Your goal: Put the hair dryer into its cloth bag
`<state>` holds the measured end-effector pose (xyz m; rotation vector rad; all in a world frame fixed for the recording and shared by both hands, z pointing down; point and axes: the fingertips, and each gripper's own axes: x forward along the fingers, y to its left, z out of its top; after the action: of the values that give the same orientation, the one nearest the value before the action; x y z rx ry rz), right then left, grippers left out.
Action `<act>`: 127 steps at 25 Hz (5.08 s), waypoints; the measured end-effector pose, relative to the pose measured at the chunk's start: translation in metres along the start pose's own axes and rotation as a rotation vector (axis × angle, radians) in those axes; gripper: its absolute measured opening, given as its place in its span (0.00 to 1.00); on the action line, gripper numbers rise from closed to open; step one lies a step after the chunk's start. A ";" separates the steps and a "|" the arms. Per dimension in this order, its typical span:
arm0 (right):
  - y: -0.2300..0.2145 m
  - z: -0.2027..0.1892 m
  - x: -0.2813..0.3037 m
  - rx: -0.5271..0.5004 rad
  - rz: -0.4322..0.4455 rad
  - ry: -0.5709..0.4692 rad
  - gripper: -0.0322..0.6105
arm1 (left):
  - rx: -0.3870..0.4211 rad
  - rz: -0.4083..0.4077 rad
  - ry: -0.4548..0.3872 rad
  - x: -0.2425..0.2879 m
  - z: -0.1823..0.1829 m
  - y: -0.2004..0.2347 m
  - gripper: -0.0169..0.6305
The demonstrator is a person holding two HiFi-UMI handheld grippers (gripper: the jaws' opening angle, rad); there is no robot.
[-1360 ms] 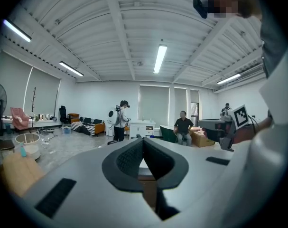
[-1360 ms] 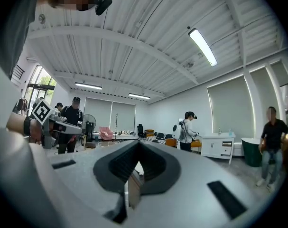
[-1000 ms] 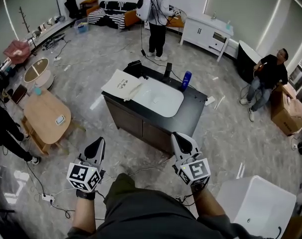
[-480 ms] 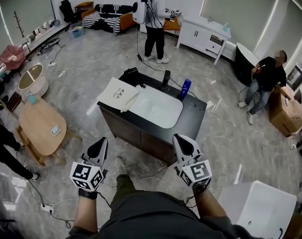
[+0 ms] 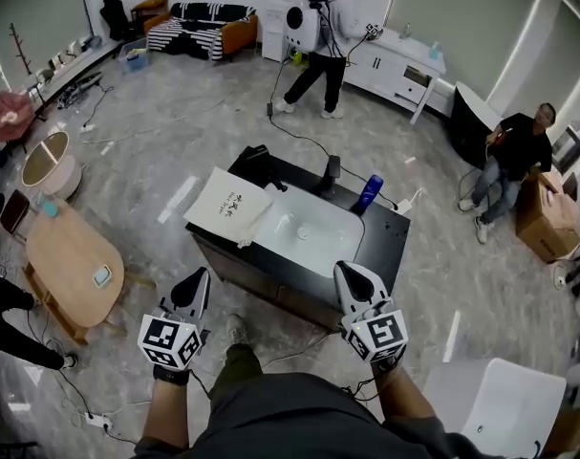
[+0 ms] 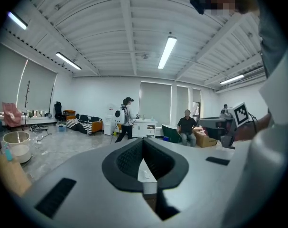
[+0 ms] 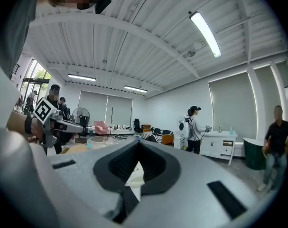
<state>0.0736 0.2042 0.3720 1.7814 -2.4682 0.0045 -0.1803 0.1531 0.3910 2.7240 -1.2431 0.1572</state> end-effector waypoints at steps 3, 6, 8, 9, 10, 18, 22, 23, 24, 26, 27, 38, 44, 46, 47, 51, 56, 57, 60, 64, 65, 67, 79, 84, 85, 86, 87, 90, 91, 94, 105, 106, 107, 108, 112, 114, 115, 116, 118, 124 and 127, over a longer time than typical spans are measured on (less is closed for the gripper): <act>-0.010 0.011 0.045 -0.007 -0.026 -0.001 0.05 | -0.009 -0.020 0.010 0.030 0.007 0.035 0.02; -0.018 0.022 0.086 -0.014 -0.053 0.002 0.05 | -0.013 -0.045 0.022 0.057 0.017 0.067 0.02; -0.023 0.026 0.112 -0.016 -0.073 0.004 0.05 | -0.012 -0.061 0.025 0.075 0.022 0.088 0.02; -0.026 0.029 0.124 -0.017 -0.082 0.003 0.05 | -0.010 -0.070 0.027 0.084 0.024 0.098 0.02; -0.028 0.032 0.135 -0.018 -0.091 0.000 0.05 | -0.009 -0.080 0.029 0.092 0.026 0.106 0.02; -0.044 0.040 0.196 -0.016 -0.110 0.013 0.05 | -0.031 -0.107 0.061 0.145 0.024 0.146 0.02; -0.062 0.040 0.219 -0.007 -0.081 0.015 0.05 | -0.030 -0.083 0.056 0.164 0.029 0.153 0.02; -0.066 0.039 0.224 -0.008 -0.067 0.017 0.05 | -0.036 -0.069 0.052 0.166 0.030 0.154 0.02; -0.070 0.039 0.230 -0.010 -0.052 0.017 0.05 | -0.046 -0.052 0.048 0.167 0.030 0.154 0.02; -0.080 0.043 0.239 -0.019 -0.020 0.007 0.05 | -0.064 -0.018 0.042 0.172 0.029 0.152 0.03; -0.087 0.046 0.243 -0.022 -0.010 -0.003 0.05 | -0.065 -0.008 0.044 0.176 0.029 0.149 0.03; -0.146 0.039 0.254 0.006 0.040 -0.015 0.05 | -0.045 0.013 0.088 0.224 0.020 0.113 0.34; -0.167 0.032 0.256 0.015 0.050 -0.007 0.05 | -0.030 0.019 0.163 0.250 -0.003 0.102 0.34; -0.174 0.028 0.255 0.022 0.049 0.001 0.05 | -0.020 0.015 0.193 0.258 -0.014 0.098 0.34; -0.177 0.025 0.255 0.025 0.048 0.006 0.05 | -0.014 0.013 0.209 0.263 -0.019 0.096 0.34; -0.188 0.017 0.255 0.033 0.039 0.018 0.05 | 0.011 -0.001 0.278 0.282 -0.049 0.091 0.34; -0.200 0.012 0.250 0.040 0.022 0.029 0.05 | 0.032 -0.022 0.382 0.304 -0.095 0.087 0.34; -0.203 0.011 0.249 0.039 0.018 0.032 0.05 | 0.038 -0.027 0.402 0.307 -0.105 0.086 0.34; -0.208 0.009 0.246 0.035 0.009 0.037 0.05 | 0.054 -0.040 0.459 0.318 -0.131 0.085 0.34; -0.216 0.009 0.243 0.031 -0.001 0.043 0.05 | 0.086 -0.052 0.536 0.332 -0.164 0.086 0.34; -0.218 0.008 0.243 0.031 -0.004 0.046 0.05 | 0.093 -0.053 0.556 0.334 -0.174 0.087 0.34; -0.222 0.007 0.243 0.027 -0.010 0.053 0.05 | 0.107 -0.056 0.593 0.339 -0.189 0.088 0.35; -0.242 -0.006 0.239 0.029 -0.034 0.093 0.05 | 0.203 -0.057 0.812 0.351 -0.269 0.095 0.36; -0.250 -0.009 0.240 0.028 -0.043 0.108 0.05 | 0.246 -0.049 0.896 0.353 -0.295 0.102 0.37; -0.251 -0.010 0.241 0.028 -0.044 0.111 0.05 | 0.249 -0.046 0.909 0.353 -0.299 0.104 0.37; -0.252 -0.010 0.241 0.027 -0.045 0.114 0.05 | 0.248 -0.043 0.919 0.353 -0.303 0.105 0.36; -0.252 -0.010 0.242 0.027 -0.045 0.116 0.05 | 0.246 -0.041 0.927 0.353 -0.306 0.107 0.36; -0.250 -0.010 0.244 0.023 -0.041 0.120 0.05 | 0.249 -0.029 0.934 0.353 -0.310 0.112 0.26; -0.249 -0.010 0.245 0.023 -0.038 0.120 0.05 | 0.252 -0.020 0.931 0.353 -0.310 0.114 0.20; -0.246 -0.009 0.250 0.021 -0.031 0.120 0.05 | 0.245 -0.005 0.922 0.354 -0.308 0.119 0.09; -0.222 -0.002 0.283 0.061 0.049 0.077 0.09 | 0.197 -0.001 0.907 0.352 -0.306 0.120 0.06; -0.220 0.001 0.286 0.076 0.058 0.067 0.15 | 0.193 0.001 0.904 0.352 -0.306 0.119 0.06; -0.219 0.004 0.288 0.090 0.069 0.059 0.23 | 0.189 0.003 0.902 0.352 -0.305 0.119 0.06; -0.217 0.006 0.290 0.097 0.080 0.053 0.30 | 0.185 0.003 0.900 0.352 -0.305 0.118 0.06; -0.209 0.010 0.297 0.087 0.114 0.048 0.43 | 0.177 0.003 0.893 0.350 -0.303 0.118 0.06; -0.205 0.008 0.302 0.080 0.121 0.056 0.45 | 0.175 0.002 0.891 0.349 -0.304 0.118 0.07; -0.203 0.006 0.305 0.078 0.125 0.063 0.45 | 0.175 0.003 0.889 0.349 -0.304 0.118 0.07; -0.201 0.003 0.309 0.074 0.131 0.072 0.45 | 0.174 0.003 0.888 0.349 -0.304 0.118 0.07; -0.195 -0.007 0.319 0.063 0.147 0.101 0.45 | 0.171 0.005 0.885 0.348 -0.303 0.117 0.07; -0.177 -0.047 0.366 0.040 0.182 0.182 0.45 | 0.154 0.013 0.877 0.348 -0.303 0.116 0.07; -0.169 -0.070 0.391 0.024 0.200 0.230 0.45 | 0.149 0.017 0.873 0.348 -0.303 0.115 0.07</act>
<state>0.1169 -0.2147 0.4643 1.4423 -2.4736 0.2409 -0.0510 -0.1279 0.7525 2.2645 -0.9841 1.3058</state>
